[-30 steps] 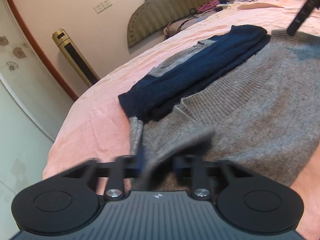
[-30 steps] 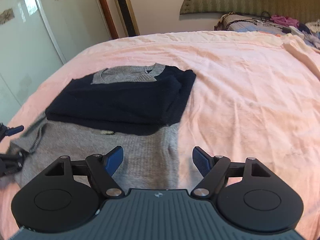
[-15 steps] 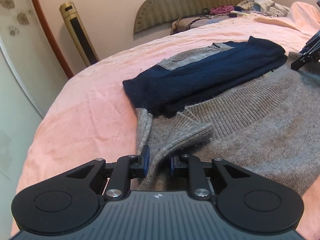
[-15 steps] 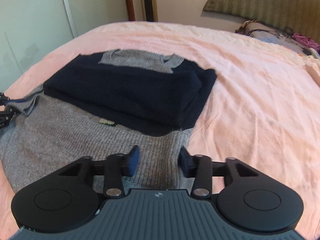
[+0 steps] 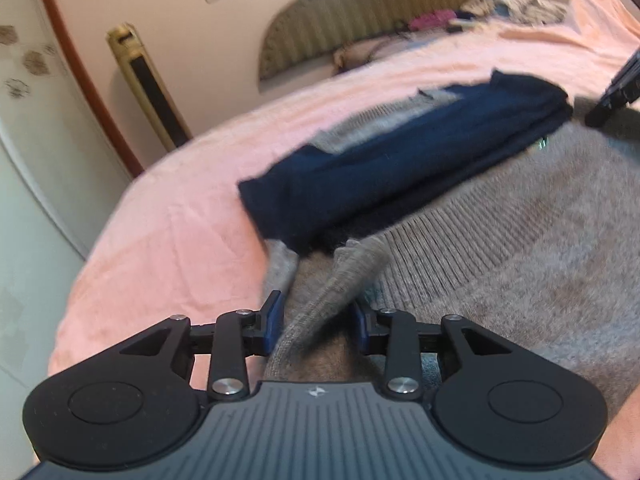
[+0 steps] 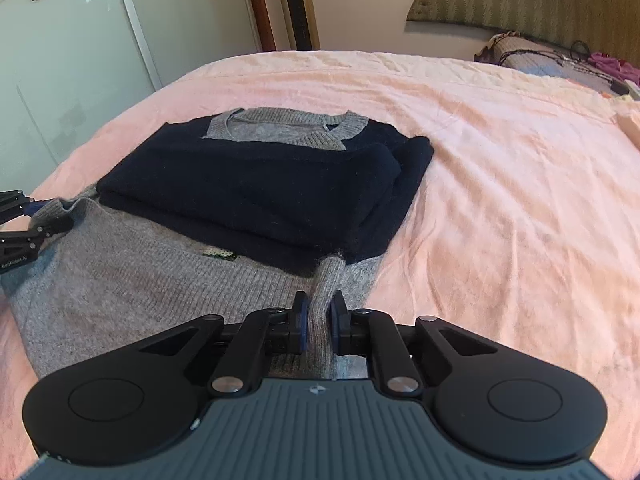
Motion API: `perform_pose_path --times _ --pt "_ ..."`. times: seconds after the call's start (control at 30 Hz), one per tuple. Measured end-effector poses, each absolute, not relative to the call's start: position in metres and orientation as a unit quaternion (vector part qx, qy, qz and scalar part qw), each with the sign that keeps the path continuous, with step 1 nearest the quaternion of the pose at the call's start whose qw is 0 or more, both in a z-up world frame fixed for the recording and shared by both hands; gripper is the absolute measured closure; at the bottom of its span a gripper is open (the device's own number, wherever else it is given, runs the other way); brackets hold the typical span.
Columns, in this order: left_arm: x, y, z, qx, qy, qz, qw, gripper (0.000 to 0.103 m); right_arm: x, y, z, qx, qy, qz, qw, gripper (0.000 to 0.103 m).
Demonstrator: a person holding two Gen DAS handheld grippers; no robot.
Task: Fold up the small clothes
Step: 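Grasp the hem with both tools and lift it toward the collar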
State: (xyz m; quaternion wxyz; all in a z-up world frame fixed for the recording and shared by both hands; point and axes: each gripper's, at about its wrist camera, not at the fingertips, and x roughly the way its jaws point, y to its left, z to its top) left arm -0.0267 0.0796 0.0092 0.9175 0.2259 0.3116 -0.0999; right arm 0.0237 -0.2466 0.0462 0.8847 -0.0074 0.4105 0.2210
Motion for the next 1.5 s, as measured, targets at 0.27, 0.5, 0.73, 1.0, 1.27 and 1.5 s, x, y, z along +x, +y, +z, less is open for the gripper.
perform_pose_path --times 0.27,0.5,0.73,1.0,1.27,1.5 --pt "-0.023 0.087 0.024 0.182 0.301 -0.084 0.932 0.098 0.025 -0.254 0.044 0.025 0.407 0.216 0.887 0.087" --pt "-0.051 0.096 0.057 0.159 0.241 -0.106 0.952 0.098 -0.002 -0.268 0.067 0.043 0.371 0.227 0.900 0.092" --pt "-0.029 0.102 0.073 0.133 0.229 -0.103 0.959 0.098 0.004 -0.273 0.080 0.065 0.353 0.232 0.904 0.093" --pt "0.059 0.127 0.105 0.073 0.218 -0.084 0.970 0.098 0.070 -0.291 0.120 0.100 0.296 0.218 0.924 0.095" --pt "0.162 0.111 0.052 0.091 0.313 -0.038 0.945 0.098 0.180 -0.299 0.068 0.190 0.365 0.165 0.896 0.090" --pt "0.129 0.099 0.045 0.126 0.299 -0.069 0.943 0.098 0.155 -0.265 0.058 0.144 0.394 0.198 0.886 0.055"
